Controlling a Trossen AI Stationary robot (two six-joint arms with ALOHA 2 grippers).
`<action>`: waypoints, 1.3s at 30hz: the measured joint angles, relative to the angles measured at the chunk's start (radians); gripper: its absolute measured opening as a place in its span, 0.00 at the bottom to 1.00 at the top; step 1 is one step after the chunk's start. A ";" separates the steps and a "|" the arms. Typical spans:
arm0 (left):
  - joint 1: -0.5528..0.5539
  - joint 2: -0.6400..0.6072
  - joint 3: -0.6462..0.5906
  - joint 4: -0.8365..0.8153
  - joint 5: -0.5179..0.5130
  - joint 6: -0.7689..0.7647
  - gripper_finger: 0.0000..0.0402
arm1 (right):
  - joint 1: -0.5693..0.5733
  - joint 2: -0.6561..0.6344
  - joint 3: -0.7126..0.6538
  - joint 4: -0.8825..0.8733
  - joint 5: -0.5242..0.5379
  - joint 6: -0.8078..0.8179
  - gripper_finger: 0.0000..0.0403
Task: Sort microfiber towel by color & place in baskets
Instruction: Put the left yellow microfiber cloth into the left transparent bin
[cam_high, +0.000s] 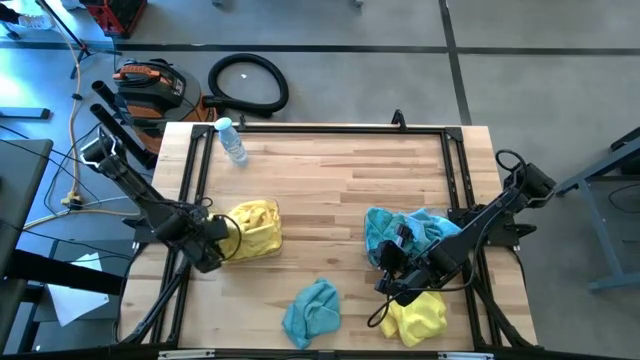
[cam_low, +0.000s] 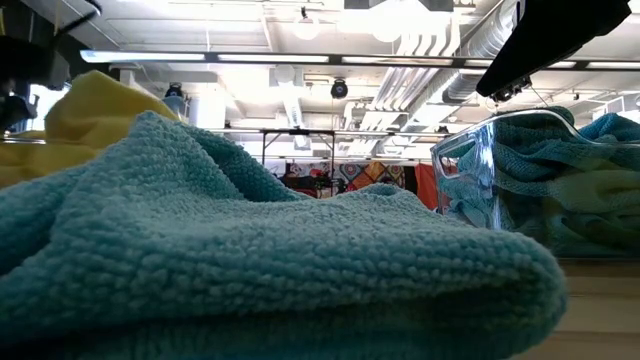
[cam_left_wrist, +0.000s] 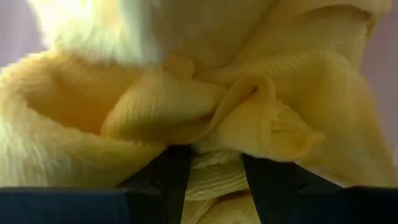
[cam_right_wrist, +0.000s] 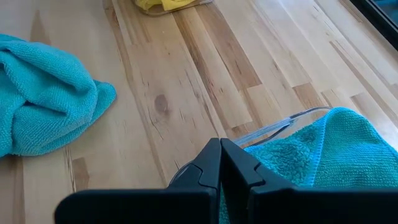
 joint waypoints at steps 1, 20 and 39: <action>0.011 0.000 -0.010 0.018 0.009 0.009 0.34 | 0.000 0.000 0.000 0.000 0.000 0.000 0.00; 0.155 -0.007 -0.106 0.099 0.090 0.272 0.34 | 0.000 0.000 0.000 0.000 0.000 0.000 0.00; 0.324 -0.006 0.079 -0.029 0.058 0.481 0.34 | 0.000 0.000 0.000 0.000 0.000 0.000 0.00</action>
